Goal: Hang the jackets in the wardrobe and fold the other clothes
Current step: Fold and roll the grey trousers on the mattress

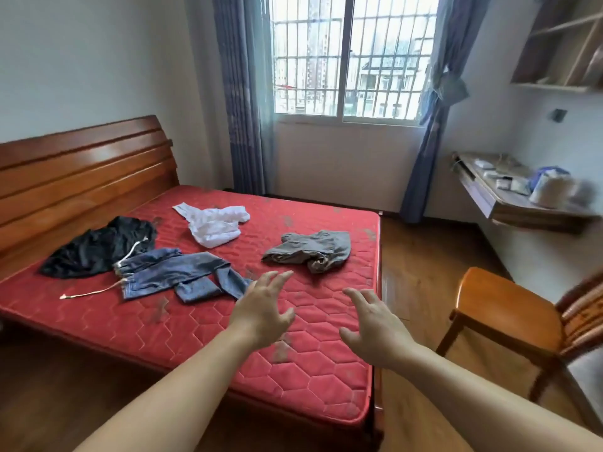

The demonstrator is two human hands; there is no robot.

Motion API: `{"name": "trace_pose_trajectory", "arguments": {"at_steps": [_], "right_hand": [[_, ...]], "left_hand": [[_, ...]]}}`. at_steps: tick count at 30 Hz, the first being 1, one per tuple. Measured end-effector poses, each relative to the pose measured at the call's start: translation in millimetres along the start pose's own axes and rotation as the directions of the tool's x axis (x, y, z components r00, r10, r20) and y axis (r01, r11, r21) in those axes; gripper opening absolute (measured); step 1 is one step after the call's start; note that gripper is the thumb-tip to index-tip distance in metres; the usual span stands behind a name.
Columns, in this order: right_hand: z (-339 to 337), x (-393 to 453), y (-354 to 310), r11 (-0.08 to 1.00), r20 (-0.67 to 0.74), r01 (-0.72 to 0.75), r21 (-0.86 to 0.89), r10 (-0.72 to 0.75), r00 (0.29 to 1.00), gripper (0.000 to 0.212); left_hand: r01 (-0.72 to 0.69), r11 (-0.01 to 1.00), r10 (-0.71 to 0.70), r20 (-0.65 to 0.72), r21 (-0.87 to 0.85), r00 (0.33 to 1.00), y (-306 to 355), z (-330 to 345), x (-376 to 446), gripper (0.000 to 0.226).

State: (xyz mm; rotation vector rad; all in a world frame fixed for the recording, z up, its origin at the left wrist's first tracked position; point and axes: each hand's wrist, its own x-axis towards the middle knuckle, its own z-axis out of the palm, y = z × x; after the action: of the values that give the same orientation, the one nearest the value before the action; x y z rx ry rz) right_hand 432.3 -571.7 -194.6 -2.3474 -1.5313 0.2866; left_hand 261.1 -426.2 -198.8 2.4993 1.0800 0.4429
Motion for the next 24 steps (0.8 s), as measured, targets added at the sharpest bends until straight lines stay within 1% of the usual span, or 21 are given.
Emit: {"name": "trace_pose_trajectory", "arguments": {"at_steps": [3, 7, 12, 19, 24], "right_hand": [[-8, -12, 25, 0.999, -0.036, -0.051, -0.011, 0.051, 0.998, 0.071], [-26, -16, 67, 0.991, -0.101, -0.098, -0.092, 0.089, 0.991, 0.073], [-48, -22, 134, 0.986, -0.131, -0.144, -0.088, 0.132, 0.983, 0.074], [-95, -21, 227, 0.990, -0.123, -0.118, -0.075, 0.108, 0.986, 0.076], [-122, 19, 263, 0.996, -0.098, -0.068, -0.063, 0.062, 0.993, 0.074]], "left_hand": [[0.003, 1.000, -0.004, 0.032, 0.016, 0.999, 16, 14, 1, 0.073], [0.039, 0.999, -0.041, 0.057, 0.034, 0.998, 42, 31, 13, 0.075], [0.083, 0.995, -0.088, 0.091, 0.052, 0.992, 93, 64, 32, 0.076], [0.104, 0.990, -0.113, 0.089, 0.098, 0.990, 196, 110, 62, 0.075], [0.138, 0.983, -0.147, 0.076, 0.118, 0.986, 225, 124, 97, 0.075]]}}
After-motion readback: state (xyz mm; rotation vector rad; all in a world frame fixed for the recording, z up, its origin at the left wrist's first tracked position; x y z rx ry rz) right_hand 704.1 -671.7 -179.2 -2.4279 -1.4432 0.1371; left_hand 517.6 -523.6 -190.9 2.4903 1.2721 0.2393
